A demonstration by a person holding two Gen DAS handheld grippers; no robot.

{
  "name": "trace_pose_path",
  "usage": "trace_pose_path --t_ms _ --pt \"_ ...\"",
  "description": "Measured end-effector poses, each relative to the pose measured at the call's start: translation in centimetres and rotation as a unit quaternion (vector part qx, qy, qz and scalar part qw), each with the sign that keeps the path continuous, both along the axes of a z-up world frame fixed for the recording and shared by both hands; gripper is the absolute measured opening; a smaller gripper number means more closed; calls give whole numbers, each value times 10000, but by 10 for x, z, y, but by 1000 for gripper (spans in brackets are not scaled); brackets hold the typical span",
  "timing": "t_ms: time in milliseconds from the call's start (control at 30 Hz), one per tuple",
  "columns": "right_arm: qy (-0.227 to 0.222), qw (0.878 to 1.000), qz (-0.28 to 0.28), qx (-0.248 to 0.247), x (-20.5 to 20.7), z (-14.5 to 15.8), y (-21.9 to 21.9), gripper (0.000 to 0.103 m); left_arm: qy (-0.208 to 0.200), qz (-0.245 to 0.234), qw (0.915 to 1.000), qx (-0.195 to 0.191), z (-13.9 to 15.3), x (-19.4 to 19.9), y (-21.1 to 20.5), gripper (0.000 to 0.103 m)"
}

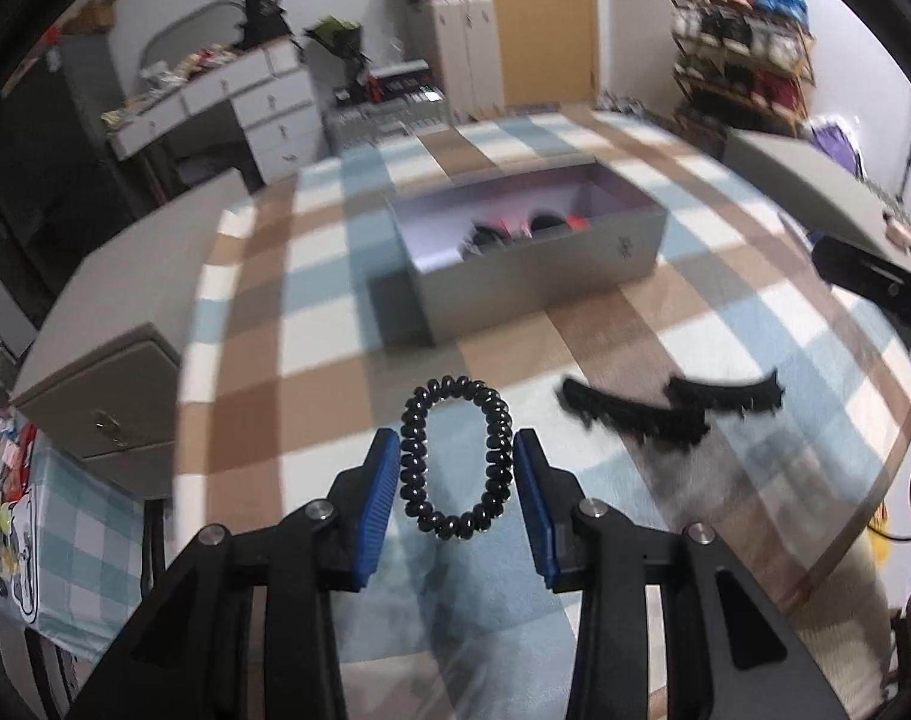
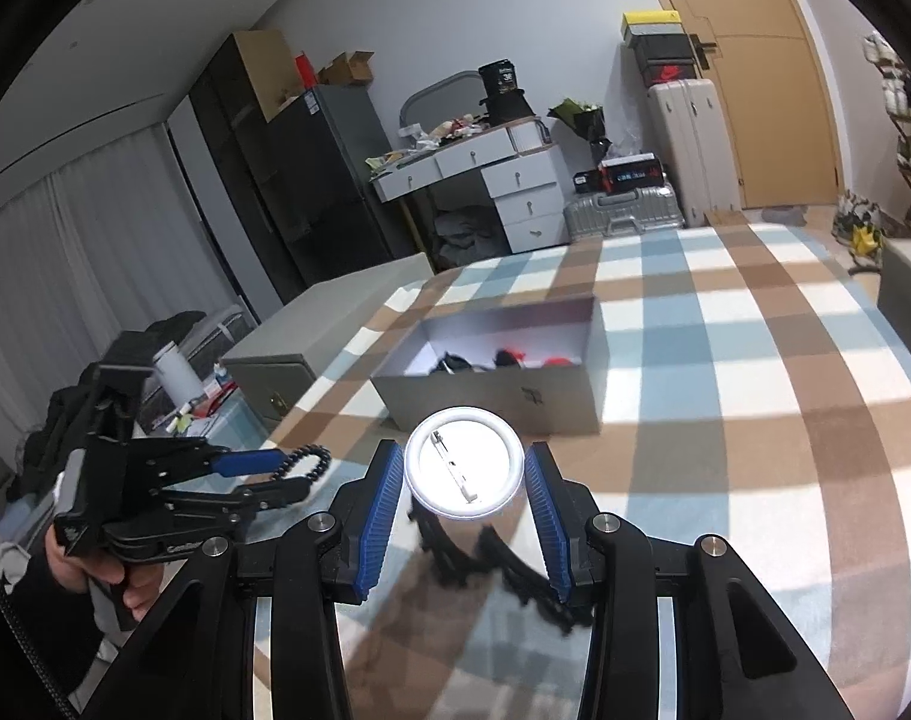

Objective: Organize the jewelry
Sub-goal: 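Grasp the black beaded bracelet with the left gripper while the right gripper carries the white badge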

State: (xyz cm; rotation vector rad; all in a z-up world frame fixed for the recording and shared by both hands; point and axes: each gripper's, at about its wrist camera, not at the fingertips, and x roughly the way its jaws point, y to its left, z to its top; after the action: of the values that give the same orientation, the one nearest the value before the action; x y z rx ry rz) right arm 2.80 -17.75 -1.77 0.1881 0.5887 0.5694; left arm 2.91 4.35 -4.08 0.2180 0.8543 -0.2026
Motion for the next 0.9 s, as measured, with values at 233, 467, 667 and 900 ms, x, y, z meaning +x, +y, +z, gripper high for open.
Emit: trace_pose_path --t_ms 233,467,667,900 --pt "-291 9992 262 55 14 34 23 41 -521 245 9976 -384 35 12 13 33" --pt "-173 9995 257 114 48 44 25 41 -617 157 9948 -791 44 42 8 33" --pt "84 9999 10 -82 86 35 26 41 -546 2 9922 -1119 41 67 -1 33" --pt "428 9986 -216 -230 129 11 25 41 -148 -230 9911 -1306 20 103 -18 33"
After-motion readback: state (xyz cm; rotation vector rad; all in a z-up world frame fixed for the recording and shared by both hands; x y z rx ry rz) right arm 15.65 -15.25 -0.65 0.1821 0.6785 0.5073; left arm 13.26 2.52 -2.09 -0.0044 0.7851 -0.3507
